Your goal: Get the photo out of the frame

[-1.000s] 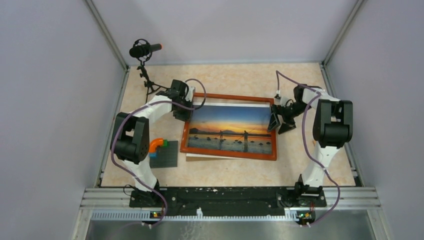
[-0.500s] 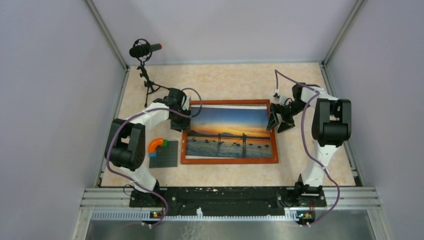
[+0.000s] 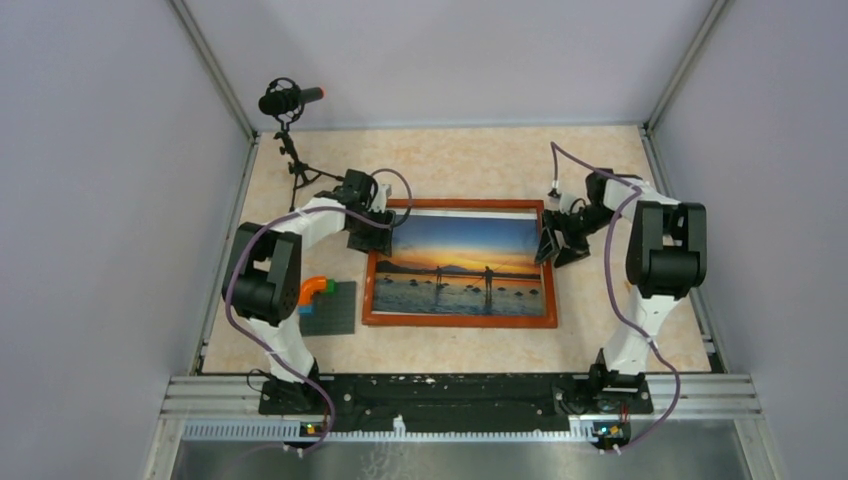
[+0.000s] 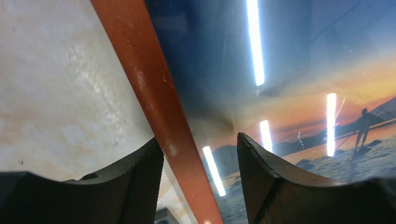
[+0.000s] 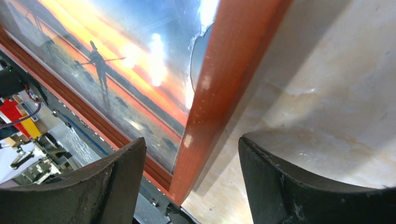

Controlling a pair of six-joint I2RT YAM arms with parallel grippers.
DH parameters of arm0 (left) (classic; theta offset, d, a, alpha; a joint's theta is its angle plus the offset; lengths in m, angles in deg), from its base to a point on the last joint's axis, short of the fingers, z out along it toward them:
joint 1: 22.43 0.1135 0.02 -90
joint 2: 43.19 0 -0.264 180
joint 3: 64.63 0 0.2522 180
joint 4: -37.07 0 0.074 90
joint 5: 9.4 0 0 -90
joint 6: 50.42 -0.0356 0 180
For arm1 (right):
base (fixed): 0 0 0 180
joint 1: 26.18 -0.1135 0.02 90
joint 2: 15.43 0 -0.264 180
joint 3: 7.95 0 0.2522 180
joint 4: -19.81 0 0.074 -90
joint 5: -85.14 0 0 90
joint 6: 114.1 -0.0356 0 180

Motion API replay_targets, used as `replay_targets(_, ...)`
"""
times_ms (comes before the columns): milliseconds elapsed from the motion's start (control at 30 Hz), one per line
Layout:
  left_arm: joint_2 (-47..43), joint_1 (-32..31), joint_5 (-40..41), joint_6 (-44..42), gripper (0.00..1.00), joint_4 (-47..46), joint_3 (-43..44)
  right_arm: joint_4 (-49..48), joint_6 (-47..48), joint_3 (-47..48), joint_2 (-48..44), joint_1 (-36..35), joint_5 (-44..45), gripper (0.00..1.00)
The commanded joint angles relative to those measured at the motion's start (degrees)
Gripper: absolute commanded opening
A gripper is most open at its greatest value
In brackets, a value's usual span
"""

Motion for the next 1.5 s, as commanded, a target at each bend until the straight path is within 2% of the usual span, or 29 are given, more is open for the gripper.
replay_targets(0,4.3,0.1,-5.0,-2.5,0.62,-5.0,2.6,-6.3,2.2,-6.7,0.3,0.6,6.1,0.71)
replay_targets(100,5.3,-0.1,-5.5,-3.2,0.59,-5.7,3.6,-7.1,2.4,-10.9,-1.8,1.0,6.3,0.64)
replay_targets(233,3.8,0.0,-1.9,-3.2,0.58,-3.5,3.7,-8.0,0.6,-13.1,-4.0,1.0,8.2,0.62)
replay_targets(300,1.5,0.1,0.3,-2.9,0.61,-2.3,2.7,-8.3,-1.6,-12.8,-5.4,1.1,11.0,0.63)
replay_targets(367,-1.0,0.2,2.2,-2.5,0.69,-1.1,1.4,-8.5,-3.4,-12.2,-7.2,1.3,13.0,0.67)
replay_targets(433,-3.3,0.6,2.2,-2.4,0.71,-0.4,0.1,-8.9,-5.1,-12.1,-9.5,1.4,15.4,0.71)
replay_targets(533,-5.9,0.6,2.3,-2.5,0.7,-0.4,-2.4,-9.6,-6.6,-13.0,-11.7,1.4,18.0,0.7)
replay_targets(667,-5.8,0.6,2.5,-2.6,0.65,-0.7,-4.3,-10.7,-7.2,-14.7,-11.4,0.9,17.0,0.59)
replay_targets(867,-5.1,0.6,1.6,-2.8,0.48,-1.8,-3.6,-11.2,-6.5,-13.7,-9.9,-1.2,13.5,0.41)
replay_targets(967,-5.1,0.6,1.2,-3.0,0.43,-1.9,-3.1,-10.6,-6.3,-12.1,-8.3,-1.3,13.3,0.38)
replay_targets(1200,-3.7,0.6,0.8,-2.8,0.41,-2.5,-3.1,-10.5,-5.9,-10.6,-7.7,-1.4,10.9,0.4)
replay_targets(1467,-2.4,0.6,0.5,-2.3,0.34,-1.8,-1.7,-9.3,-5.9,-9.4,-7.1,-1.4,4.9,0.57)
